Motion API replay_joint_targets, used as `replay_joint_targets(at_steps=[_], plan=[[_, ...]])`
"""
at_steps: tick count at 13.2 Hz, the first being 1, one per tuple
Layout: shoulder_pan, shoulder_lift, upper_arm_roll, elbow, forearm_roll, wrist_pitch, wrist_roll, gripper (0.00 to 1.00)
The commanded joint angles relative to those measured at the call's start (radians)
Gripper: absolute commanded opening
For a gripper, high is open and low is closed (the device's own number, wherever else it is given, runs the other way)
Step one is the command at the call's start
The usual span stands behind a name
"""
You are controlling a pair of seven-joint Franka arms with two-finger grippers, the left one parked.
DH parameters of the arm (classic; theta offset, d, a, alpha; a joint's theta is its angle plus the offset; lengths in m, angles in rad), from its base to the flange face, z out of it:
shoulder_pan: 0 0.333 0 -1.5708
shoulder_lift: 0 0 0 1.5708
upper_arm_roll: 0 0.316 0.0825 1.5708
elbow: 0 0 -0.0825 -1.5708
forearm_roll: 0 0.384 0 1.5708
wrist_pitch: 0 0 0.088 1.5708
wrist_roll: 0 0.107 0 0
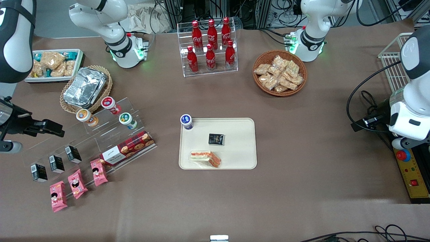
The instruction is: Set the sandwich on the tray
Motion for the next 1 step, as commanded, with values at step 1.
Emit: replay_joint_targets(at_steps=[1], plan=[[-0.005, 0.019, -0.001, -0.002, 0.027, -0.005, -0.021, 0.98]])
